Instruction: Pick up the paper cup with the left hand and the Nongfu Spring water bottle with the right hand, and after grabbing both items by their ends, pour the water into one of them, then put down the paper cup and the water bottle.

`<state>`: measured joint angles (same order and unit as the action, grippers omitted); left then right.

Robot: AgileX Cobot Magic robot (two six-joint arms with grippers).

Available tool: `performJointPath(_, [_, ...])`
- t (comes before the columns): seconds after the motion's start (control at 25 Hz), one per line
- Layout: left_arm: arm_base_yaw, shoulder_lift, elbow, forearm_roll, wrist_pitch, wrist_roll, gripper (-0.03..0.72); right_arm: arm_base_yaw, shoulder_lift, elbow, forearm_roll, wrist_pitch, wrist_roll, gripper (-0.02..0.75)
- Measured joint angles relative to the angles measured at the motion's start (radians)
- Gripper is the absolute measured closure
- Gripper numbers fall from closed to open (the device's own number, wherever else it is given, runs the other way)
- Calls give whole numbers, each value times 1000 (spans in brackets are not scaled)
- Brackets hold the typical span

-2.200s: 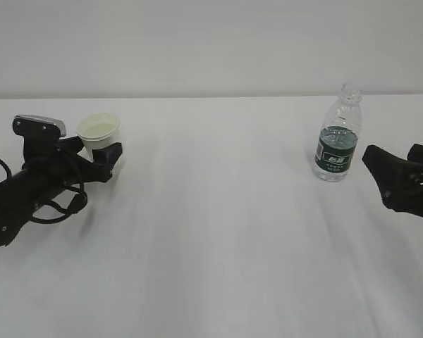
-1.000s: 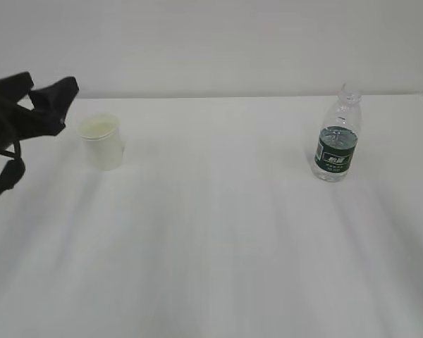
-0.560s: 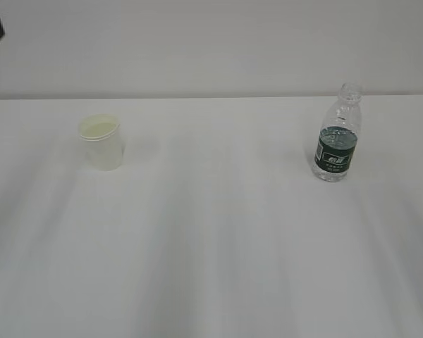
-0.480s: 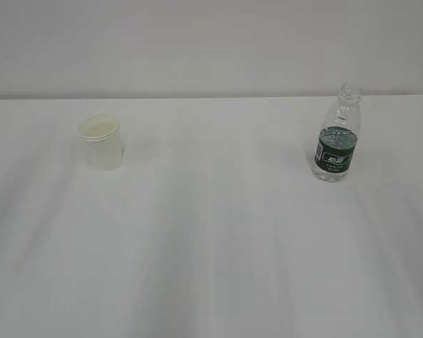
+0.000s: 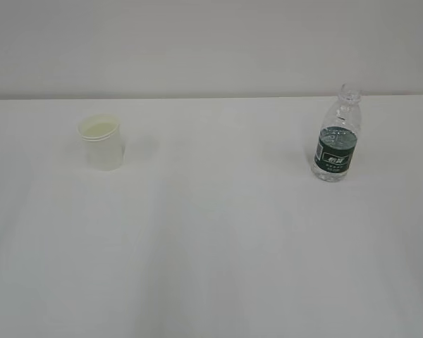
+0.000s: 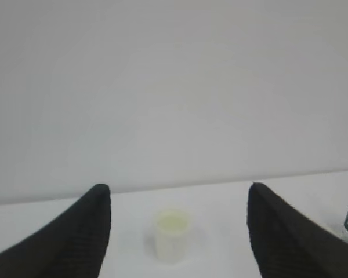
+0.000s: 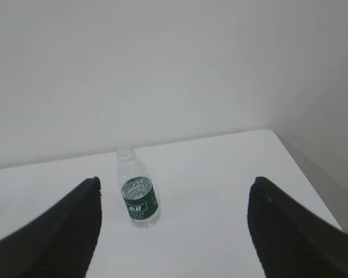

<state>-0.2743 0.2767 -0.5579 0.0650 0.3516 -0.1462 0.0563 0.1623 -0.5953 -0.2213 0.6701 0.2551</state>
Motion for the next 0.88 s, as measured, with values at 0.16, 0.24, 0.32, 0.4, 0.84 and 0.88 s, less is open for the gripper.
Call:
performJointPath(0.16, [0,-128,-89,18,332,0,165,0,-35,-87,75,229,-77,149])
performJointPath(0.24, [0,-158,-146,20,478,0,165,0,-41,-125,120,351,-108,149])
performJointPath(0.32, [-1,-169,-217,22,627,12,165,0,-41,-148,171,470,-143,150])
performJointPath(0.4, [-1,-171,-278,22,759,55,165,0,-41,-160,221,564,-175,150])
performJointPath(0.84, [-1,-189,-190,-1,919,119,204,0,-138,-153,163,606,-220,150])
performJointPath(0.88, [-1,-195,-149,-15,919,119,209,0,-142,-138,160,605,-225,150])
